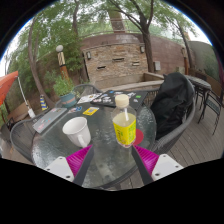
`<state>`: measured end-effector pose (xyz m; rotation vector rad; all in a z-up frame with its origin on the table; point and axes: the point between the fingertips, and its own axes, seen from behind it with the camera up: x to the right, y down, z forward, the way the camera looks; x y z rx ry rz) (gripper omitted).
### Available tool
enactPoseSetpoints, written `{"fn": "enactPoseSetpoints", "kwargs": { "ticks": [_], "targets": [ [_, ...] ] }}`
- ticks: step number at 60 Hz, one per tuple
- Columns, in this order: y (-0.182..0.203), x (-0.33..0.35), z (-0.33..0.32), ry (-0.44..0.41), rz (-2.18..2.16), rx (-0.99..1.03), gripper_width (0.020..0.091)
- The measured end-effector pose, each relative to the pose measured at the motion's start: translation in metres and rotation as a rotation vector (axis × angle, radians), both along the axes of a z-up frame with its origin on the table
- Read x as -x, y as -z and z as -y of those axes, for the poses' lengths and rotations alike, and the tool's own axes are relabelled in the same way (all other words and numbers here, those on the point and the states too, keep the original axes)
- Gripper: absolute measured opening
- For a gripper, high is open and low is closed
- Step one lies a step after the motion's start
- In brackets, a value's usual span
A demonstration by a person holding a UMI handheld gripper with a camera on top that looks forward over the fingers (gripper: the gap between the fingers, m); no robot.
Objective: Pour water
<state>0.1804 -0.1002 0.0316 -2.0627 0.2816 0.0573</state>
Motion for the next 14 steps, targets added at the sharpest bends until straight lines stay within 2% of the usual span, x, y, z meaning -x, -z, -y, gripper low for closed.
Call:
{"fn": "enactPoseSetpoints", "kwargs": {
  "ticks": [14],
  "targets": [
    [-0.092,0.11,0.095,0.153,-0.032,-0.035,0.0846]
  ]
}}
